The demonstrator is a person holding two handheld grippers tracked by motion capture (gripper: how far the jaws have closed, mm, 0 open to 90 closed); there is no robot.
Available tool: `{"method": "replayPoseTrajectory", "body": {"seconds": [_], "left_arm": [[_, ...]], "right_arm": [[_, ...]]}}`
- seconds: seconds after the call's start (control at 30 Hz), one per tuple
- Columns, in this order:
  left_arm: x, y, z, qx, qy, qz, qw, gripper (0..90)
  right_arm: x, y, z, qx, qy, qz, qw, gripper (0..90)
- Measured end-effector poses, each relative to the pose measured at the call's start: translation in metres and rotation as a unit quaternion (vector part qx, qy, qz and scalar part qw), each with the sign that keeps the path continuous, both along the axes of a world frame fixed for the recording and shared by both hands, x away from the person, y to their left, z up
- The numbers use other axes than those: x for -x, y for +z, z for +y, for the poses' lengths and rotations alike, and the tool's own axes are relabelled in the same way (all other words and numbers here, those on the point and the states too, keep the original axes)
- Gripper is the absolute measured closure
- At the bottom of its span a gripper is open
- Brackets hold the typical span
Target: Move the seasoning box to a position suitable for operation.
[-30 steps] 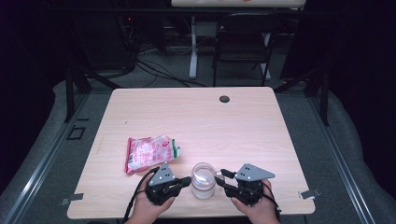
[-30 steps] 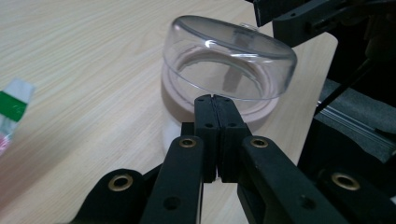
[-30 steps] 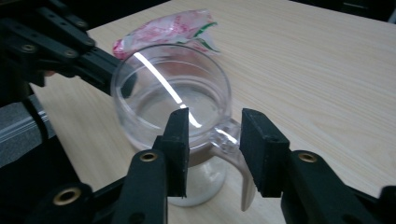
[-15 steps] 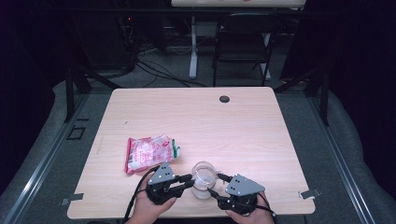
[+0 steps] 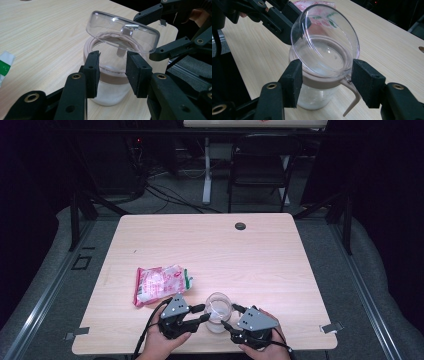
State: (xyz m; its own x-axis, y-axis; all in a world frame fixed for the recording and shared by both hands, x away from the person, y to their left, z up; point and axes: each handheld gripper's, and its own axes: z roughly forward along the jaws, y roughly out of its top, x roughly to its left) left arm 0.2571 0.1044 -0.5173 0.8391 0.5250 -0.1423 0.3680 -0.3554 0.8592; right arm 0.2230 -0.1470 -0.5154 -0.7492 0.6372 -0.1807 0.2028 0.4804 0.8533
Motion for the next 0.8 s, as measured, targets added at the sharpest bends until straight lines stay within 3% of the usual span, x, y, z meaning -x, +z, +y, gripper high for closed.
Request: {"method": "replayPoseTrajectory", "body": {"seconds": [0.2,0.33,0.8], "left_arm": [[-0.0014,-0.0020,0.0009,0.004,0.001,0.010,0.9999,63.7],[-0.0008,-0.0026,-0.0002,-0.004,-0.002,0.004,1.0000,63.4],[-0.0009,-0.0034,0.0006,-0.001,-0.004,0.007,1.0000,63.5]], "right_arm": [[-0.0003,-0.0001,-0.0001,-0.002,-0.001,0.001,1.0000,42.2],[-0.0003,-0.0001,-0.0001,-0.002,-0.001,0.001,1.0000,42.2],[-0.0009,0.0002,-0.0012,-0.010,-0.001,0.005,0.9999,42.5]]}}
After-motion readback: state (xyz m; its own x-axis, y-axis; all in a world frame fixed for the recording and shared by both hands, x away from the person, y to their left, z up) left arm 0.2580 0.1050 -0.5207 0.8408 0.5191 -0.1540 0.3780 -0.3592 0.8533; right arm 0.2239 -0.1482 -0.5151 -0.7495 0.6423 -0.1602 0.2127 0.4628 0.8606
